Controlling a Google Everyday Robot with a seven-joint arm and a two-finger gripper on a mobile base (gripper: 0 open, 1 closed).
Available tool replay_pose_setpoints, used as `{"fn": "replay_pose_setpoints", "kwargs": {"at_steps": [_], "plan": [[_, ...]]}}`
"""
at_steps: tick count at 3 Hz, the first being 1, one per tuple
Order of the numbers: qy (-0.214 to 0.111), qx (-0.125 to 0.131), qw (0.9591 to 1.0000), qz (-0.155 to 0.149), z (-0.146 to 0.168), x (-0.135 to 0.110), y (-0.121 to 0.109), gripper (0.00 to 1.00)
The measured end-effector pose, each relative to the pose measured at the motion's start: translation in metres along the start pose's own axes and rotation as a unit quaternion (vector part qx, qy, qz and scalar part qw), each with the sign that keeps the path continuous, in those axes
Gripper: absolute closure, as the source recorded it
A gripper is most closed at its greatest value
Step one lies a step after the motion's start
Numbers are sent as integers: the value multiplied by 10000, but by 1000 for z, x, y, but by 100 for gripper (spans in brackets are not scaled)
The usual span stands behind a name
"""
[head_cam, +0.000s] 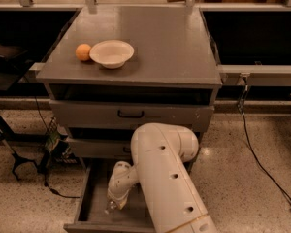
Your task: Pick water bottle from bottom drawer and place on counter
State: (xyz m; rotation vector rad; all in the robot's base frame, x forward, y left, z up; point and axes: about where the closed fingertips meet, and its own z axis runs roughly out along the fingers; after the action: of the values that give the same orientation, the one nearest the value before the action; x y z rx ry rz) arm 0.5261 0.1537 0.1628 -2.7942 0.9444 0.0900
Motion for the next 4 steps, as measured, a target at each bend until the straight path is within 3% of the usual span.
{"fn": "replay_pose_setpoints", "kwargs": {"at_steps": [1,2,4], "plan": [[-23,11,9998,-209,-50,-11,7,100],[150,36,9990,-427,-119,-23,19,100],[782,-208,9959,-400,-259,-33,68,100]]}}
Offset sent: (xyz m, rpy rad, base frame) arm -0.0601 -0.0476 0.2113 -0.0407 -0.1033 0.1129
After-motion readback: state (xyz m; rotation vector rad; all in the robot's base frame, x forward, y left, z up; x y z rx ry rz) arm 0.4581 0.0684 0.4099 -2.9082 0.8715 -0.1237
